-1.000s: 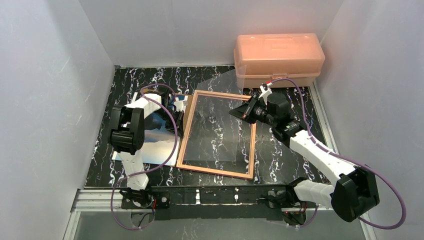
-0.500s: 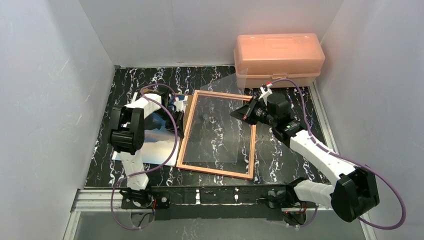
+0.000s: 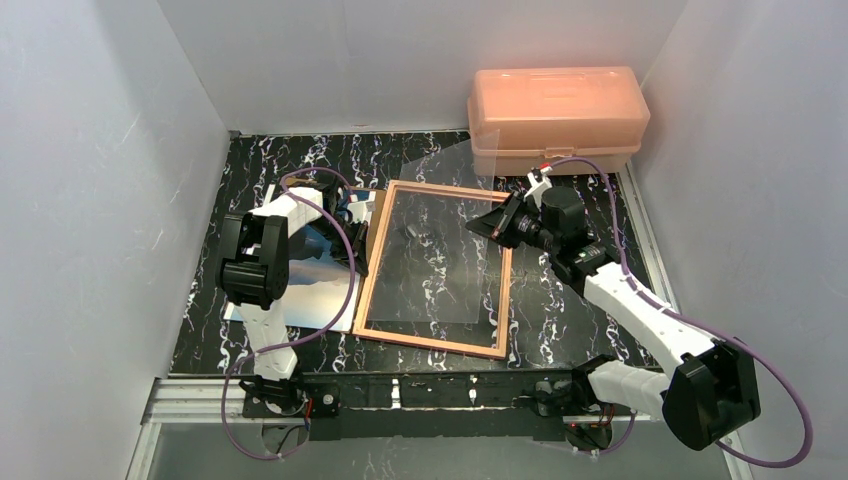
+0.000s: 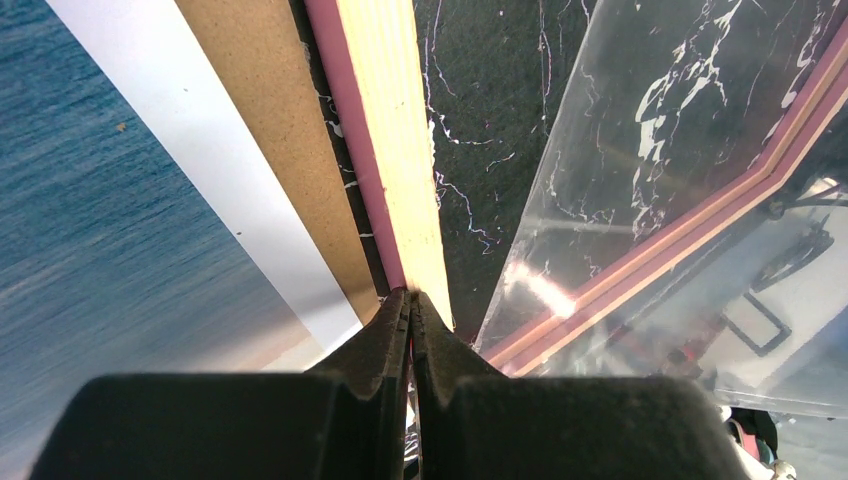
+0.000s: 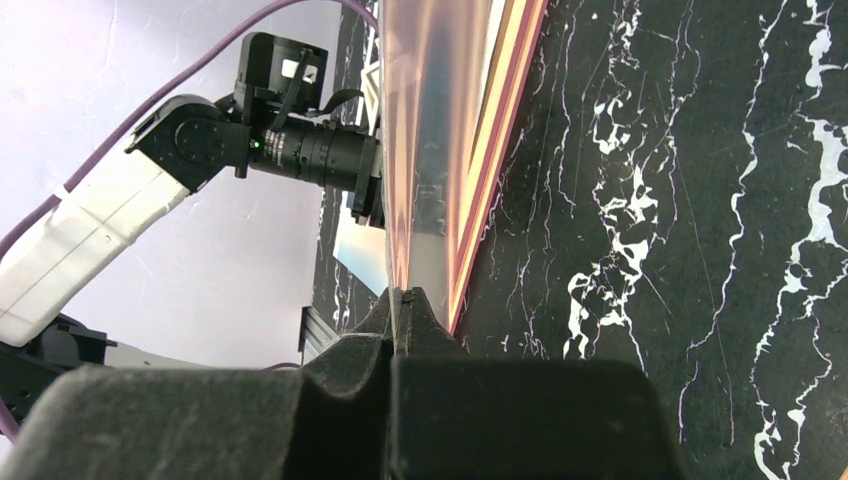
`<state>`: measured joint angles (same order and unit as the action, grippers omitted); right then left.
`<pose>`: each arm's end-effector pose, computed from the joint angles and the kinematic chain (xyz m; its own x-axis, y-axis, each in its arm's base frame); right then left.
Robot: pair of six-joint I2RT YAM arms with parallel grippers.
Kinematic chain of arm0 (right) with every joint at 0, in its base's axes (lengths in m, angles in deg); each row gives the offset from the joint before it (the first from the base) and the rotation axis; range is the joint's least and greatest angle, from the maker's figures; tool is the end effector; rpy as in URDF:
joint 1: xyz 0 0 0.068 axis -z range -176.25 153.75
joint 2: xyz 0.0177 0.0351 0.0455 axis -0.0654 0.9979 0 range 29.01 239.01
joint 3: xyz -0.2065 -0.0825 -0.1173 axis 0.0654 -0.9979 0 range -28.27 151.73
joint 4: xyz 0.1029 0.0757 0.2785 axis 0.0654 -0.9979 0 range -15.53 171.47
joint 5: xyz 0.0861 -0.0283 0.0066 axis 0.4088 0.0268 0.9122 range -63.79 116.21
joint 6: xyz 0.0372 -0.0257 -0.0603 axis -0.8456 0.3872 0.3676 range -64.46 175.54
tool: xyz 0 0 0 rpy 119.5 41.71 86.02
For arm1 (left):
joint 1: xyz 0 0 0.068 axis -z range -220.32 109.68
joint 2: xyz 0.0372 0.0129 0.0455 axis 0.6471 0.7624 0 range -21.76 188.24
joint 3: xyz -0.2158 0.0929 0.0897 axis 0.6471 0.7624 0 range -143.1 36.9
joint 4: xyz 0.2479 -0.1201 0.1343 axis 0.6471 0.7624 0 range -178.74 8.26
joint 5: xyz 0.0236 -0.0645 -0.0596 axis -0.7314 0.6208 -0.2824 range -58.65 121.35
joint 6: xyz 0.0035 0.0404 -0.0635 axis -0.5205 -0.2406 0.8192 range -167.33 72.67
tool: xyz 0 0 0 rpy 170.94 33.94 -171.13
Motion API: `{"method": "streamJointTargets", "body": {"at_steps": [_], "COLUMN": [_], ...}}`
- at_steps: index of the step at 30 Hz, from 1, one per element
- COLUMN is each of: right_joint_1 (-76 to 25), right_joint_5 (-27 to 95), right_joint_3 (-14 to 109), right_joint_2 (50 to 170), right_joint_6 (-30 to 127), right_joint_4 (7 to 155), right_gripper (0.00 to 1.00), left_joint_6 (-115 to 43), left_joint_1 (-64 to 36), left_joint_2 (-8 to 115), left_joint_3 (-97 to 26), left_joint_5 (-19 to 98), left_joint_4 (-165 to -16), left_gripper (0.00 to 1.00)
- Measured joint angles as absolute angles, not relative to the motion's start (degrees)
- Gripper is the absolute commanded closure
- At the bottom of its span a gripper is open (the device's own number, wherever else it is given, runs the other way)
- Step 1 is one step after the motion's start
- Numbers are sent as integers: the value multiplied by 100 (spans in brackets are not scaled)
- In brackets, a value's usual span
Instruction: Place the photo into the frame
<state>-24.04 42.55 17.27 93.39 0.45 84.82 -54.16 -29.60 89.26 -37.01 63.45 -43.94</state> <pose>0.2939 0.1751 0.2578 -0.6987 0.5213 -0.4899 -0.1995 0.5156 0.8333 0.3811 -0.1065 0.0840 -0.9384 0.2803 -0.2023 0.3452 0.7907 -0.5056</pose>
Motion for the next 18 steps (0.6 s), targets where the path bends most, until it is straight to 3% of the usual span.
{"method": "streamJointTargets", "body": {"at_steps": [18], "right_joint_1": [-2406], "right_joint_5": [4327], "right_joint_3": [1423], "right_joint_2": [9339], "right_joint_6": [-134], "right_joint_4": [8716], "right_gripper": [99], "left_joint_6": [-5416], "left_joint_1": [-2960], "left_joint_2": [8926], "left_joint_3": [-3701], "left_joint_5": [6334], "left_joint_4": [-4394], "left_gripper": [100]}}
